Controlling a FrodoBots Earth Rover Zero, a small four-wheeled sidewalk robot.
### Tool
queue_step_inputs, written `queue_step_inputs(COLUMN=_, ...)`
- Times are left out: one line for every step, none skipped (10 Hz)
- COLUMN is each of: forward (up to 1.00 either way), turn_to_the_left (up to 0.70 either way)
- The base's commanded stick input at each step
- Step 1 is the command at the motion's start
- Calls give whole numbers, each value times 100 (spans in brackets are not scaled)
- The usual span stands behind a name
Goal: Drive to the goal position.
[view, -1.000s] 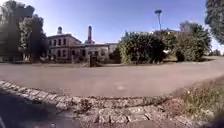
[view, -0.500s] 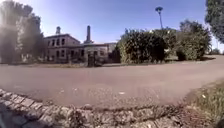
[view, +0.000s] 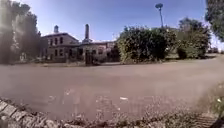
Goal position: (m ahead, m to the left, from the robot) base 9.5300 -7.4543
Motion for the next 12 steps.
queue_step_inputs(forward=70, turn_to_the_left=0)
queue_step_inputs(forward=70, turn_to_the_left=0)
queue_step_inputs(forward=70, turn_to_the_left=0)
queue_step_inputs(forward=70, turn_to_the_left=0)
queue_step_inputs(forward=70, turn_to_the_left=0)
queue_step_inputs(forward=70, turn_to_the_left=0)
queue_step_inputs(forward=70, turn_to_the_left=0)
queue_step_inputs(forward=70, turn_to_the_left=0)
queue_step_inputs(forward=70, turn_to_the_left=0)
queue_step_inputs(forward=70, turn_to_the_left=0)
queue_step_inputs(forward=70, turn_to_the_left=0)
queue_step_inputs(forward=70, turn_to_the_left=0)
